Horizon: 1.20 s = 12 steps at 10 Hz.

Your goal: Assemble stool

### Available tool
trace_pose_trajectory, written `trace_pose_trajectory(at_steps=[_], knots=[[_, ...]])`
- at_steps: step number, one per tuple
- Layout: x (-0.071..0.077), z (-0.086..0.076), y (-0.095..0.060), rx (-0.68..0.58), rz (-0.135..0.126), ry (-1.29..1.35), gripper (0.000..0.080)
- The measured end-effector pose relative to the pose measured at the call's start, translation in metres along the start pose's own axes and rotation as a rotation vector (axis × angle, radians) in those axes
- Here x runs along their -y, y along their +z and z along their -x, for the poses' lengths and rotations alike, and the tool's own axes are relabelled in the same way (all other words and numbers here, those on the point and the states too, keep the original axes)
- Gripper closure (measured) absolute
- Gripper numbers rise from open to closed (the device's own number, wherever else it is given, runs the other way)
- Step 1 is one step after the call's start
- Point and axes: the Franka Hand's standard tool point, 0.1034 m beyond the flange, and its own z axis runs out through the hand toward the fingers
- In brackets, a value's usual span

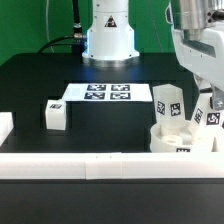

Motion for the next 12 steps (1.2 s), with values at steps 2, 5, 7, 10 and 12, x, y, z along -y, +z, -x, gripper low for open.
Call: trace_pose_trajectory(at_steps=[2, 5, 7, 10, 12], knots=[[0.002, -0.002, -0.001, 0.025, -0.048, 0.26, 0.0463], [0.002, -0.005, -0.001, 0.082, -0.136, 0.571, 0.0463], [0.002, -0.004, -0.001, 0.103, -0.154, 0.704, 0.0463], [0.004, -0.006, -0.007, 0.099, -0.165, 0.634, 0.0226], [0.002, -0.018, -0.026, 0.099, -0.188, 0.559, 0.0163]])
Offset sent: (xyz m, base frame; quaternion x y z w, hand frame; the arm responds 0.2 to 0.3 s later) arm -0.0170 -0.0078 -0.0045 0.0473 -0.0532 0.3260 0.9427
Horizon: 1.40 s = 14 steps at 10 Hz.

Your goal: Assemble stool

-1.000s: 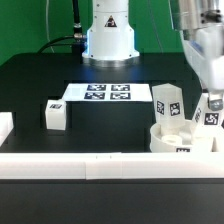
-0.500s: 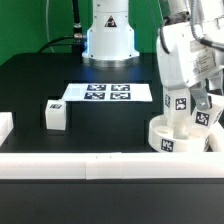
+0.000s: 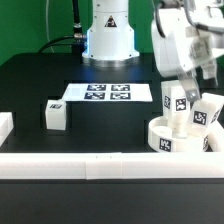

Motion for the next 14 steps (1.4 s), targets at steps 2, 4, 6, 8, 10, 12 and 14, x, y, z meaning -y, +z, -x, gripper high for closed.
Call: trace_pose_trajectory(at_steps=[2, 4, 6, 8, 10, 12, 14], knots=[[0.038, -0.017, -0.037, 0.021, -0.015, -0.034, 0.0154], [0.037, -0.019, -0.035, 0.014, -0.014, -0.037, 0.0151], [0.036, -0.019, -0.034, 0.013, -0.012, -0.041, 0.0151], [0.033, -0.023, -0.033, 0.011, 0.015, -0.088, 0.0151], [0.045, -0.056, -0.041, -0.009, 0.011, -0.205, 0.0151], [0.066, -0.094, -0.051, -0.043, 0.013, -0.323, 0.0151], [0.066, -0.096, -0.05, -0.066, 0.019, -0.375, 0.0151]])
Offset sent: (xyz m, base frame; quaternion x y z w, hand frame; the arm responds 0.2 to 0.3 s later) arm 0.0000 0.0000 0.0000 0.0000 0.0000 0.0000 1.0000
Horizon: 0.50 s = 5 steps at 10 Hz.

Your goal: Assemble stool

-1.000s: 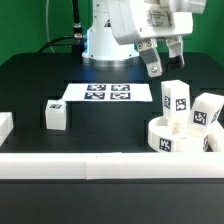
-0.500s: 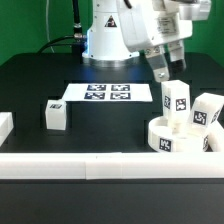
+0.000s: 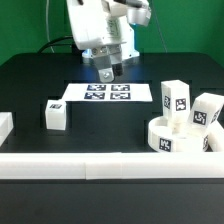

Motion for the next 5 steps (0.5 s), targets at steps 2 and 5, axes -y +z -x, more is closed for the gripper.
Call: trace_pose_trajectory(at_steps=[2, 5], knots=[[-0.001, -0.001, 0.001, 0.0, 0.002, -0.035, 0.0151], [0.011, 0.008, 0.011, -0.039, 0.114, -0.6, 0.0151]])
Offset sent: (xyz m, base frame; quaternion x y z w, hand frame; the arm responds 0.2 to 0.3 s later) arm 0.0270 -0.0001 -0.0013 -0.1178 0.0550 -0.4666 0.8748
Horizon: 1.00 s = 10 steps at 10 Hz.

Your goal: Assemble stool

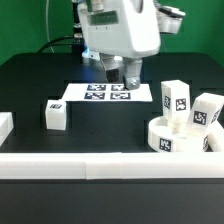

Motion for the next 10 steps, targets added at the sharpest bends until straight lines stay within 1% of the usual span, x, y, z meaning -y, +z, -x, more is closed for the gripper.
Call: trace_pose_trajectory(at_steps=[1, 5, 6, 7, 9, 10], knots=[[-0.001, 0.002, 0.001, 0.001, 0.016, -0.098, 0.0151], [-0.002, 0.0, 0.001, 0.002, 0.015, -0.361, 0.0151], [-0.006, -0.006, 0.003, -0.011, 0.016, -0.529, 0.0151], [-0.015, -0.018, 0.005, -0.023, 0.02, -0.657, 0.0151], [-0.039, -0.045, 0.006, -0.032, 0.033, -0.847, 0.0151], [-0.039, -0.046, 0.006, -0.033, 0.041, -0.894, 0.0151]])
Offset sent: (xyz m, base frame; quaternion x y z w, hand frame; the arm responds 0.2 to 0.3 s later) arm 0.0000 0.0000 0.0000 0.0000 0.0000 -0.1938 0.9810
